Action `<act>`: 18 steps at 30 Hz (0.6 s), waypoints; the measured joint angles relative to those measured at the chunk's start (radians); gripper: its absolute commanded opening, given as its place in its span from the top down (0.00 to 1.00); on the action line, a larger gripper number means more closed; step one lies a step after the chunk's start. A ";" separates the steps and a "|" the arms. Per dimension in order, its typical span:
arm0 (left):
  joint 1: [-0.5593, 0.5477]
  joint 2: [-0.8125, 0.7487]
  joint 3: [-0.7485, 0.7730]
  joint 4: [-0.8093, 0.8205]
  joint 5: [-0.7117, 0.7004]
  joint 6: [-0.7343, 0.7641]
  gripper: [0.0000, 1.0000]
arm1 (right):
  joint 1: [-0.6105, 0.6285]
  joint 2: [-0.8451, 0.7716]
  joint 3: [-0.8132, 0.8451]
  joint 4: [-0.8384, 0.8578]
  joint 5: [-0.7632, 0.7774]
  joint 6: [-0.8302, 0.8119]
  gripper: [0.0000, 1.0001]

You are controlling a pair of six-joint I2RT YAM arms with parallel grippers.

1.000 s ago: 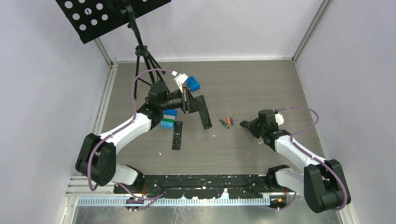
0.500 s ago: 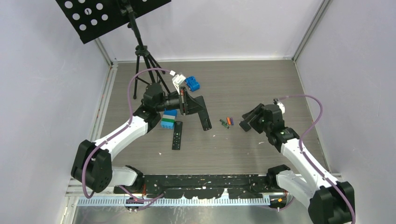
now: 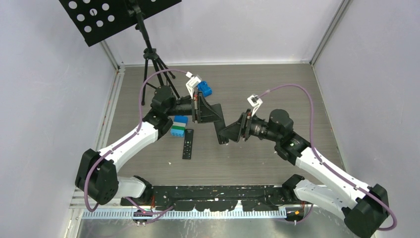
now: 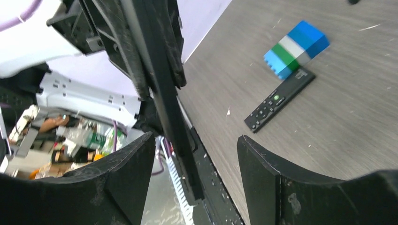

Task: Load the batteries into the remote control

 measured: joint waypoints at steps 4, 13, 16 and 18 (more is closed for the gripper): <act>-0.008 0.000 0.000 0.047 0.017 -0.060 1.00 | 0.054 0.064 0.006 0.016 -0.059 -0.031 0.48; -0.007 -0.006 0.002 0.113 0.015 -0.179 0.52 | 0.087 0.096 0.019 0.121 -0.138 0.000 0.92; -0.008 -0.012 0.002 0.149 -0.025 -0.237 0.48 | 0.087 0.096 0.013 0.203 -0.111 0.047 0.93; -0.008 -0.012 0.002 0.179 -0.052 -0.277 0.50 | 0.086 0.096 0.004 0.250 -0.099 0.073 0.93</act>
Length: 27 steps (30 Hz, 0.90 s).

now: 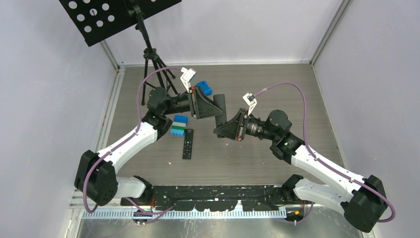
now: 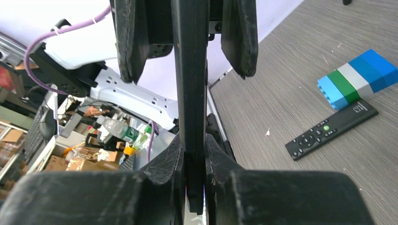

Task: Load the batteries into the remote control

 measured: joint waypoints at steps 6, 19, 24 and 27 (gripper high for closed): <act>0.000 0.000 -0.010 0.086 -0.058 -0.087 0.55 | 0.000 0.041 -0.004 0.080 -0.029 0.066 0.93; -0.001 0.001 -0.010 0.006 -0.135 0.003 1.00 | -0.001 0.062 0.028 -0.005 -0.020 0.049 0.31; -0.002 -0.092 -0.009 -0.322 -0.384 0.233 1.00 | -0.001 0.010 0.063 -0.227 0.159 -0.034 0.37; -0.003 -0.145 -0.007 -0.497 -0.604 0.339 1.00 | -0.001 0.005 0.111 -0.378 0.320 -0.078 0.57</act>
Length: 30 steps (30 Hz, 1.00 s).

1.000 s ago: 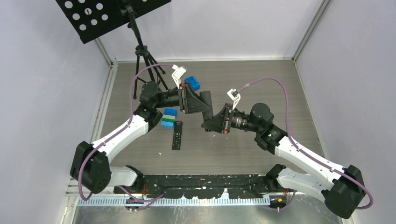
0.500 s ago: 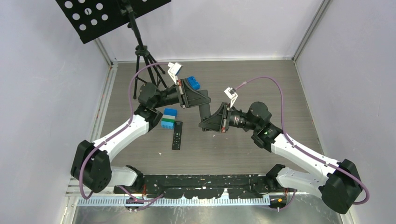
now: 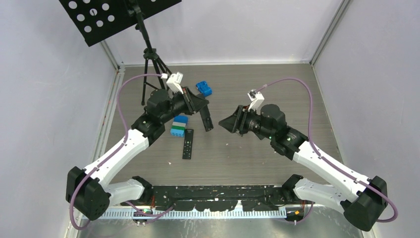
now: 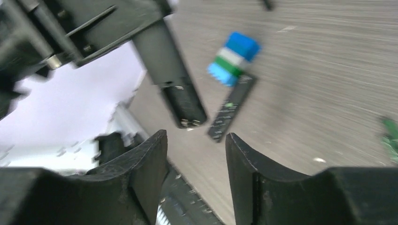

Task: Load the batteries into the remote control

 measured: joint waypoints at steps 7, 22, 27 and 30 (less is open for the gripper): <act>0.004 -0.013 0.002 -0.249 -0.288 0.116 1.00 | -0.021 0.217 0.171 -0.365 0.525 -0.029 0.81; 0.004 -0.017 0.010 -0.293 -0.253 0.152 1.00 | -0.052 0.716 0.325 -0.525 0.663 -0.152 0.69; 0.004 -0.009 0.010 -0.293 -0.238 0.153 1.00 | -0.066 0.764 0.340 -0.529 0.665 -0.167 0.80; 0.004 -0.005 0.010 -0.293 -0.235 0.152 1.00 | -0.077 0.785 0.350 -0.526 0.668 -0.174 0.81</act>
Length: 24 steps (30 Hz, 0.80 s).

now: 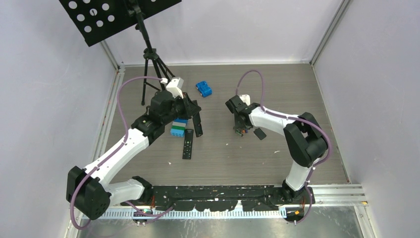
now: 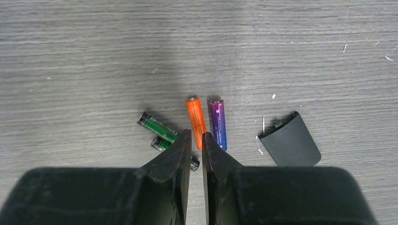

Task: Load the batteries into the remote control

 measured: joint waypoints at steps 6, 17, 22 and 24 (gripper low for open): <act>0.000 0.006 0.000 0.000 0.003 0.000 1.00 | -0.018 0.037 0.001 0.018 -0.009 -0.008 0.81; 0.000 0.013 0.000 -0.001 0.008 0.000 1.00 | -0.055 0.049 0.001 0.055 -0.067 -0.011 0.75; 0.000 0.016 0.001 -0.001 0.011 0.000 1.00 | -0.071 0.055 0.003 0.068 -0.097 -0.010 0.77; 0.000 0.018 0.002 -0.001 0.012 0.000 1.00 | -0.073 0.055 0.003 0.073 -0.104 -0.010 0.83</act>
